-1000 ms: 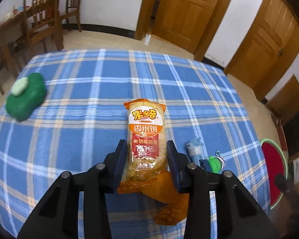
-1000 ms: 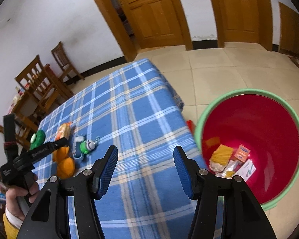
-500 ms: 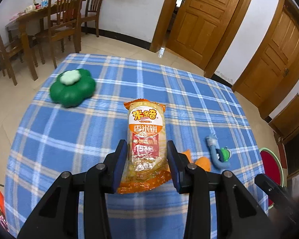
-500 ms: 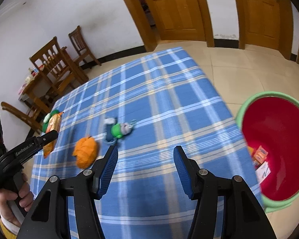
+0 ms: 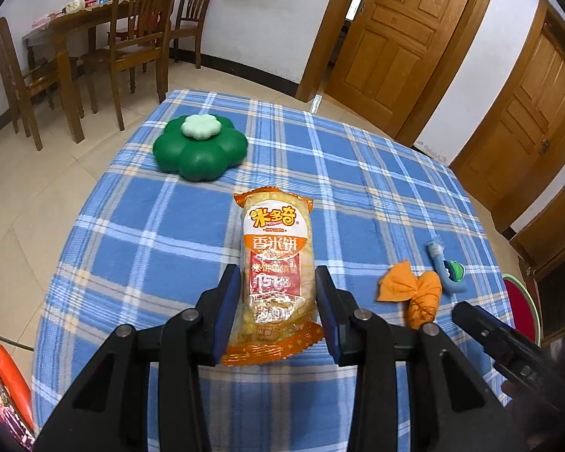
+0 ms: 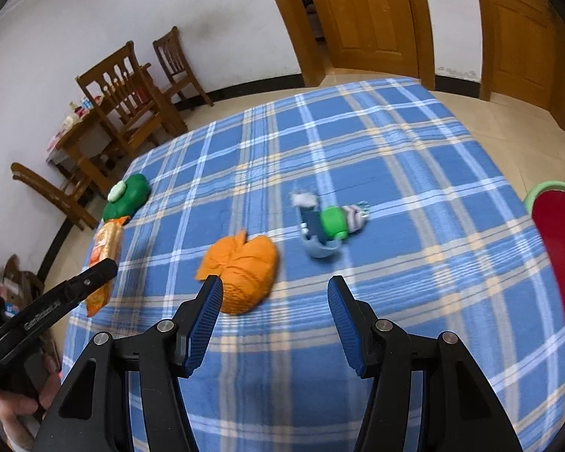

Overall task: Collect trash
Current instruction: 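Grasp the orange snack bag with the left tool while the right tool grasps the orange mesh bag, then carry the mesh bag and snack bag over the red bucket with both tools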

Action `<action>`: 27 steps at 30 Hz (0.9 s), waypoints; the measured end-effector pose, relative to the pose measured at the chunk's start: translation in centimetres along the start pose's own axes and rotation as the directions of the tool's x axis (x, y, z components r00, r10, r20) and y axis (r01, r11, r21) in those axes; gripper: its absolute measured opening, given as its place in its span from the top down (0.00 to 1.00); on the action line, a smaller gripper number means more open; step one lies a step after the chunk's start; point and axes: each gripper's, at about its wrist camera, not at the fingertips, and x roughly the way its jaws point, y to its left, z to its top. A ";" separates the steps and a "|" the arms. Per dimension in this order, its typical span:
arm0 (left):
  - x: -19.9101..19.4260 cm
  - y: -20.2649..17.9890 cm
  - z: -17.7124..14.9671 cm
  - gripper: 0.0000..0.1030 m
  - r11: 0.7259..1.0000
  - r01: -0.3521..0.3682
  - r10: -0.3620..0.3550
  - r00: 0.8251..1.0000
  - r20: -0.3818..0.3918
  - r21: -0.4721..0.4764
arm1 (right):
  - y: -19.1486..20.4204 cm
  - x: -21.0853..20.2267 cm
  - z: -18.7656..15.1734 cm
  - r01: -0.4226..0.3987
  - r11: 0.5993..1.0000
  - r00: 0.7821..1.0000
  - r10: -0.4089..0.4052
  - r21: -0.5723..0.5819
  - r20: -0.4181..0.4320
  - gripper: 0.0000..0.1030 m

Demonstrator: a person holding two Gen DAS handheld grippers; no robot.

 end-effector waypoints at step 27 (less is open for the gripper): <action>0.6 2.8 -0.5 0.61 0.988 0.153 -0.153 0.988 -0.002 -0.018 | 2.5 3.6 -0.5 0.168 0.986 0.986 -0.168 -0.005 -0.001 0.70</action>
